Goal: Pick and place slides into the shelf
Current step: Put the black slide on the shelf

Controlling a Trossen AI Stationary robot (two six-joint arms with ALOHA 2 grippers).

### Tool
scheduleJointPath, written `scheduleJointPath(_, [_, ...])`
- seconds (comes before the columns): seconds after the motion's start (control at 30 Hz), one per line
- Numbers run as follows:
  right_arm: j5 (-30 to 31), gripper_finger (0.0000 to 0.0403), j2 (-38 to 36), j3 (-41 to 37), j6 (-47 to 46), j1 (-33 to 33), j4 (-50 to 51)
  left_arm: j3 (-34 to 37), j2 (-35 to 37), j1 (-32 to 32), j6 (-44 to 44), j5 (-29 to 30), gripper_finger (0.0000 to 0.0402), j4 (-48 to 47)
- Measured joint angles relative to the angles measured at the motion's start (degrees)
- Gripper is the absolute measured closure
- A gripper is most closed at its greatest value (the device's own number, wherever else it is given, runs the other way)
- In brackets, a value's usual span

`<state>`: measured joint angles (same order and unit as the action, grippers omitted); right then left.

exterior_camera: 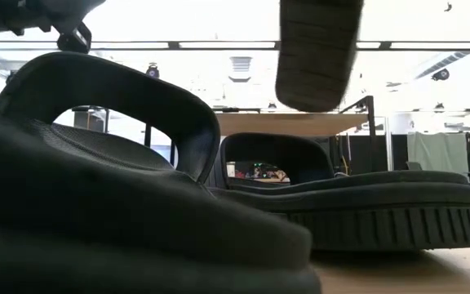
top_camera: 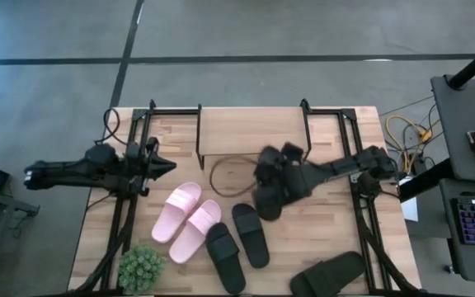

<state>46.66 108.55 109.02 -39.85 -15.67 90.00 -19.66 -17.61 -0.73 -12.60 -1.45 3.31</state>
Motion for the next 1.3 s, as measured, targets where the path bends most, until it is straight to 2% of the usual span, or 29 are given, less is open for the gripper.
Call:
scheduleJointPath(0.17, [6.23,0.039,0.0,6.95,10.89,4.27,-0.04,-4.49,-1.38,-0.01,3.59,0.84,0.0392,-6.91])
scheduleJointPath(0.33, [6.96,0.039,0.0,8.32,22.61,9.54,-0.18,-5.37,-1.48,-0.02,6.16,3.73,0.0392,-7.32])
scheduleJointPath(0.6, [6.94,0.039,0.06,4.2,33.88,17.58,-4.47,-5.16,-2.25,0.0,7.36,3.98,0.0391,-7.41])
scheduleJointPath(0.7, [6.77,0.039,-0.11,1.65,39.93,20.7,-9.44,-5.14,-3.35,-0.02,10.3,6.36,0.0391,-7.41])
scheduleJointPath(0.8, [2.23,0.039,-0.31,-1.2,46.05,23.9,-15.82,-5.13,-4.57,-0.02,11.12,9.71,0.0391,-7.36])
scheduleJointPath(0.97, [-0.4,0.039,-0.31,-5.27,54.25,26.91,-26.76,-5.11,-5.57,-0.02,11.52,10.84,0.0391,-7.39])
scheduleJointPath(1.13, [-0.53,0.039,-0.33,-7.66,57.8,28.14,-28.08,-5.11,-5.6,-0.02,11.52,12.04,0.0391,-7.35])
scheduleJointPath(1.3, [-0.27,0.0387,-0.44,-8.91,54.74,28.99,-27.57,-5.11,-5.62,-0.02,11.56,15.15,0.0391,-7.34])
